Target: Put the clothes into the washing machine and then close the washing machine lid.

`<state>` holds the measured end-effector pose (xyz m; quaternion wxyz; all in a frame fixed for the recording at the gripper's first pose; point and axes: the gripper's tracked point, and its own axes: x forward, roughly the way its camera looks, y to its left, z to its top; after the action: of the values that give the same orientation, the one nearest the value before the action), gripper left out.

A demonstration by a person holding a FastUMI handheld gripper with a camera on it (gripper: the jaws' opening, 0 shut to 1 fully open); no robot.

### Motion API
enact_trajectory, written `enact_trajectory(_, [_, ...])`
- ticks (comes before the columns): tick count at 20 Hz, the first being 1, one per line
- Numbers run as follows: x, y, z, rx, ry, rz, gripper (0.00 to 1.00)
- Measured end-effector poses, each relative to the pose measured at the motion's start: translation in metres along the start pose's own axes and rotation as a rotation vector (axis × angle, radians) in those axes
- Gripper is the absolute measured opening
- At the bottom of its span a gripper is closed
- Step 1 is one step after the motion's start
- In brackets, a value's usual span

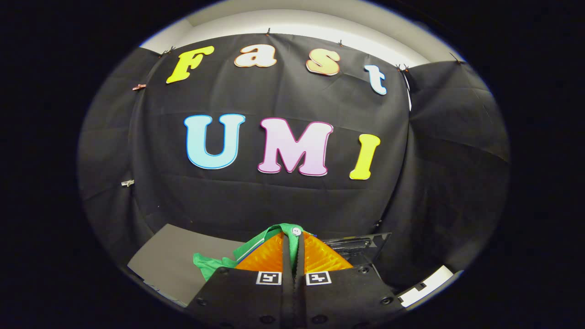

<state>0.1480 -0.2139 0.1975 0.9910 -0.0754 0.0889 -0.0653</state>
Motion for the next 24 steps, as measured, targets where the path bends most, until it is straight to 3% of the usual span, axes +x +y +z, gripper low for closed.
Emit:
enact_trajectory(7, [0.033, -0.091, -0.042, 0.024, 0.048, -0.014, 0.05])
enact_trajectory(14, [0.082, -0.147, -0.108, -0.014, 0.138, -0.065, 0.05])
enact_trajectory(24, [0.15, -0.179, -0.272, -0.017, 0.357, -0.089, 0.05])
